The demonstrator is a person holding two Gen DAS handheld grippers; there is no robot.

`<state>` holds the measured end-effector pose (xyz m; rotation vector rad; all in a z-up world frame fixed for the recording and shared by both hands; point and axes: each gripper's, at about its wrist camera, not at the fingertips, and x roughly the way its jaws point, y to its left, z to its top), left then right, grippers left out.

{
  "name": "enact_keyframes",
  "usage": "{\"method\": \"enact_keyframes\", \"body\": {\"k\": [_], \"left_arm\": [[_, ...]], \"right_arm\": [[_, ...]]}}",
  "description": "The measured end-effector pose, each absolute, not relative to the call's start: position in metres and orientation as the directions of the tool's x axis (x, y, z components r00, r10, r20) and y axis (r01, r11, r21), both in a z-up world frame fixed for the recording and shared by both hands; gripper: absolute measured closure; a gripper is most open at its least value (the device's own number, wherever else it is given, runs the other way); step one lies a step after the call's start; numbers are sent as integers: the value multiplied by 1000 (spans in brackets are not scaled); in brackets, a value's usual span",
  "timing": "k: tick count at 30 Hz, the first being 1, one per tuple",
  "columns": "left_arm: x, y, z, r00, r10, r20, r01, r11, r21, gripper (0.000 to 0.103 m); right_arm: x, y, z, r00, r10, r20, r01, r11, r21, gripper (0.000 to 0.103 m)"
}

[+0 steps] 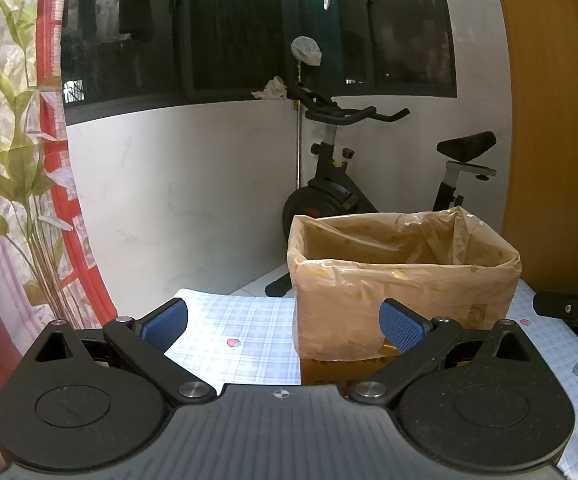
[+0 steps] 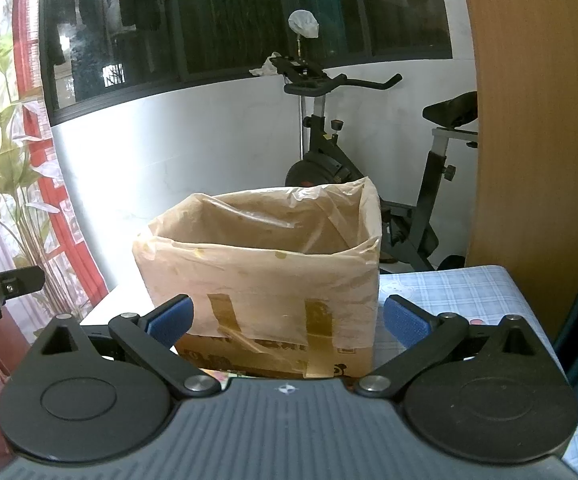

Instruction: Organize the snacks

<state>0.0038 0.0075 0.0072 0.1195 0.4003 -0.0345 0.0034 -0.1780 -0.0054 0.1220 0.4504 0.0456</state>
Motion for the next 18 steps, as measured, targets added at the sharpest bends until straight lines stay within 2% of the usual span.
{"method": "enact_keyframes", "body": {"k": [18], "left_arm": [[4, 6, 5, 918, -14, -396, 57, 994, 97, 0]], "right_arm": [[4, -178, -7, 897, 71, -435, -17, 992, 128, 0]]}}
